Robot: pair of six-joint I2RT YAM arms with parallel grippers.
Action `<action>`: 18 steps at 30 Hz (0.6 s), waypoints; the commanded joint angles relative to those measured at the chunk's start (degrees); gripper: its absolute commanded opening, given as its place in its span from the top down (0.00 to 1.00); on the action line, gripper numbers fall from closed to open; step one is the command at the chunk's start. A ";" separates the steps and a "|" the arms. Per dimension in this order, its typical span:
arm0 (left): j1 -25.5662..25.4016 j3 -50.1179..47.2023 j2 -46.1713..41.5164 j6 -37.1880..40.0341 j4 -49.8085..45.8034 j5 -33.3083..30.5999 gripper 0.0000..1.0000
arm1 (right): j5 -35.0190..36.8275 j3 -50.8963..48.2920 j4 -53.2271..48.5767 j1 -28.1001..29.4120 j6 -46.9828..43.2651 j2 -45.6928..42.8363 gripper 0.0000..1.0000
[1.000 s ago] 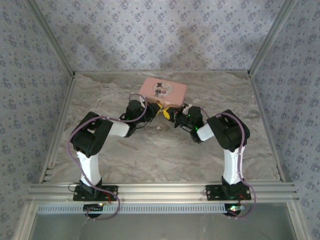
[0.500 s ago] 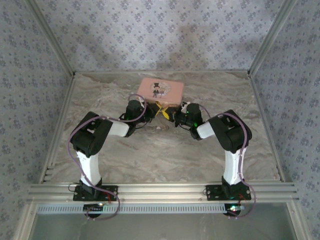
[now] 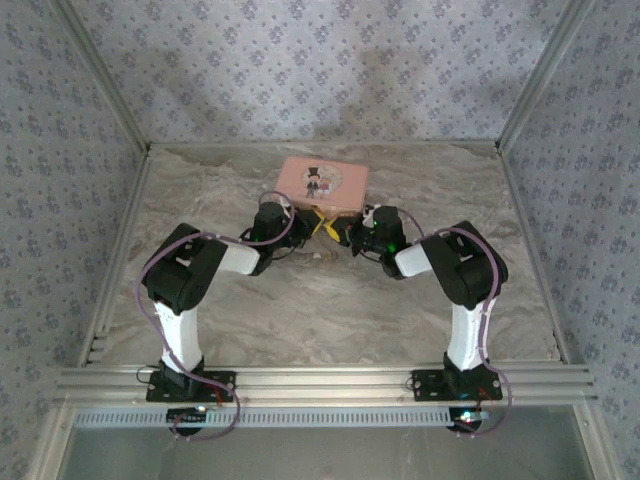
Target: Unlock the padlock with the key
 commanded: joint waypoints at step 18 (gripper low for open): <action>-3.14 -0.45 -0.23 0.61 4.68 11.27 1.00 | -3.29 -10.53 -8.33 -0.45 -11.93 -11.13 0.64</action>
